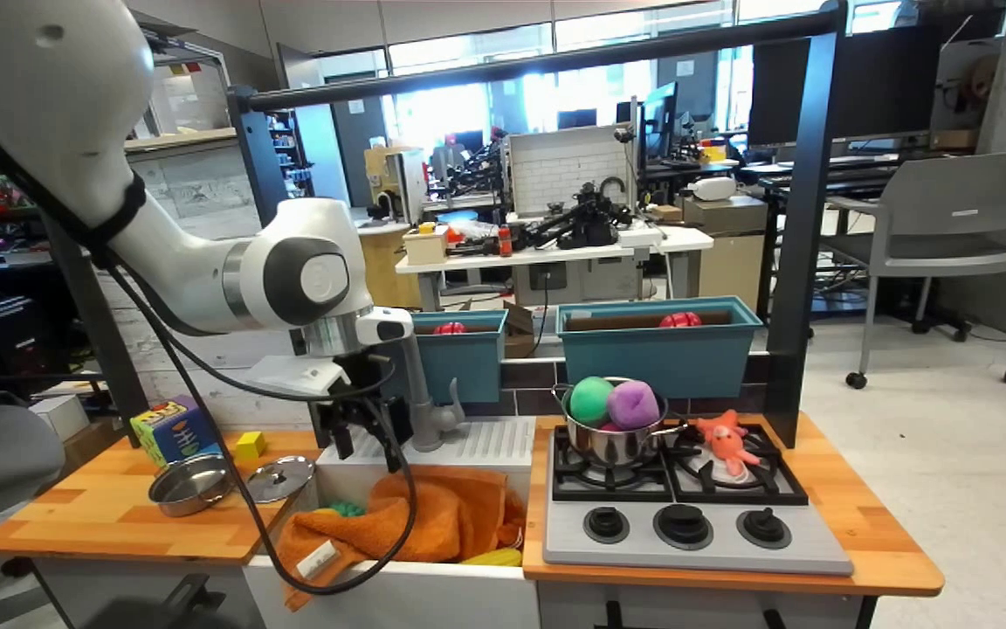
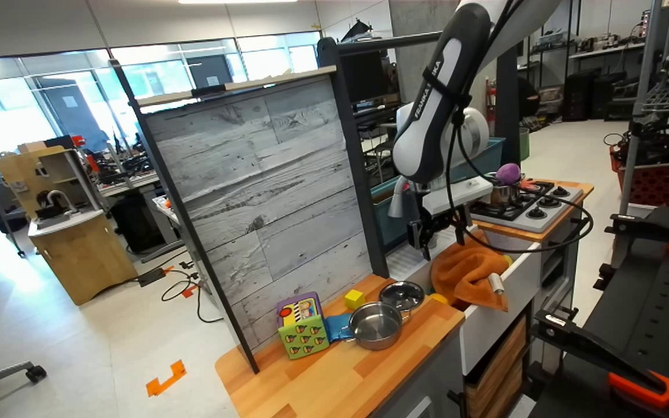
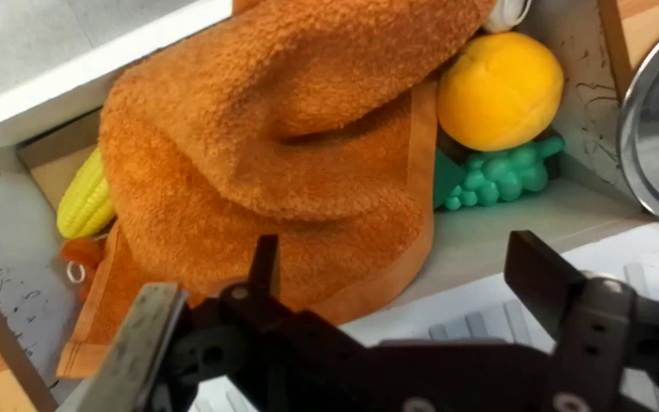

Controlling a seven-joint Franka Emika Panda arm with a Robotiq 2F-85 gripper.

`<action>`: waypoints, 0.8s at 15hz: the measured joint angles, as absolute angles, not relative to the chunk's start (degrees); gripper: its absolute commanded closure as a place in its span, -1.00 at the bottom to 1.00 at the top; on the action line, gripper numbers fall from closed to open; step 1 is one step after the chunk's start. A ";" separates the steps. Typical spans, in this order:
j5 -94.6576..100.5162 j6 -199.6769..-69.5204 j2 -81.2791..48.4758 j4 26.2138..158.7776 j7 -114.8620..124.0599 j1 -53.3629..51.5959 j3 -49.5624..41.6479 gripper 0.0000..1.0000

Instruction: Hang the orange towel on the black rod

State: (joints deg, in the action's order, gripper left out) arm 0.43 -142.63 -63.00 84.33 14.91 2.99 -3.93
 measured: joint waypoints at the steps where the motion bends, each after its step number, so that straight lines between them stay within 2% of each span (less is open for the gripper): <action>1: 0.26 -141.11 -64.58 82.50 17.15 2.33 -4.46 -1.00; 12: 0.27 -125.56 -69.03 74.26 29.04 -0.61 -11.28 -1.00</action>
